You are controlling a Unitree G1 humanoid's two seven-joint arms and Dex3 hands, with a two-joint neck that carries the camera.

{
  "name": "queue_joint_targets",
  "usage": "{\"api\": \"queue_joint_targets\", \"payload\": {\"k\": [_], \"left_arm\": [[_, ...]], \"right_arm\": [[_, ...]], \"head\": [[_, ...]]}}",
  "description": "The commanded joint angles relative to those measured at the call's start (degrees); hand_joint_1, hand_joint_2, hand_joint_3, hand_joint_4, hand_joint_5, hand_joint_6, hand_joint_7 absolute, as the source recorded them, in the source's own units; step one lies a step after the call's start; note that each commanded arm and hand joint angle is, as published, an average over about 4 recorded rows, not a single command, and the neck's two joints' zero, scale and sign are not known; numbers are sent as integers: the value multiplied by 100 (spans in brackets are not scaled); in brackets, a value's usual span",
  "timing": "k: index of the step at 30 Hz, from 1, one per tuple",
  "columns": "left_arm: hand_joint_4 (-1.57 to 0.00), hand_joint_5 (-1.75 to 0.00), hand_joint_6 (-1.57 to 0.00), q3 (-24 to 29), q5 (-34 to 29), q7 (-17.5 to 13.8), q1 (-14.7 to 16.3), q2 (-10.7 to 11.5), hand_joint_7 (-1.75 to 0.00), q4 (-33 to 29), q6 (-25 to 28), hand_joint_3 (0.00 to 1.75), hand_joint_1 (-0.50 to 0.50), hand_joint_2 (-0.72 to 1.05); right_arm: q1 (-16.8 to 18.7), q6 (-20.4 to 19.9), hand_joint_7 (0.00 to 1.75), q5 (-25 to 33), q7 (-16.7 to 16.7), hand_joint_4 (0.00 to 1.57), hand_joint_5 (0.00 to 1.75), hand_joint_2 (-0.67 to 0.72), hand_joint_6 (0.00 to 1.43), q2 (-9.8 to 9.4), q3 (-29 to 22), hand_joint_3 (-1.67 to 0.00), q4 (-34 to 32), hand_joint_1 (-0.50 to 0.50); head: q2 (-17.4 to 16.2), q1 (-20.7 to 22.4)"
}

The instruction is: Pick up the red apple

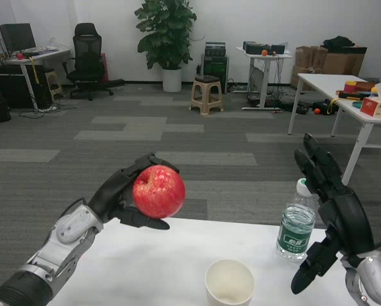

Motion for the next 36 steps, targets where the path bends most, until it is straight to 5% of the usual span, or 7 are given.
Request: {"api": "queue_joint_targets", "payload": {"k": [1, 15, 36], "left_arm": [[-86, -175, -134, 205, 94, -18, 232, 53, -168, -376, 221, 9, -42, 105], [-85, -175, -134, 769, 309, -33, 816, 42, -168, -1046, 531, 9, -41, 105], [-82, -175, -134, 1099, 476, -33, 860, -289, -165, -1068, 511, 9, -41, 105]], "right_arm": [[27, -13, 0, 36, -63, 0, 0, 72, 0, -27, -3, 0, -105, -33], [56, -28, 0, 47, -89, 0, 0, 72, 0, -27, 21, 0, -198, -33], [82, -28, 0, 47, -98, 0, 0, 72, 0, -1, 69, 0, -281, -33]], "head": [[18, 4], [72, 29], [135, 24]]}}
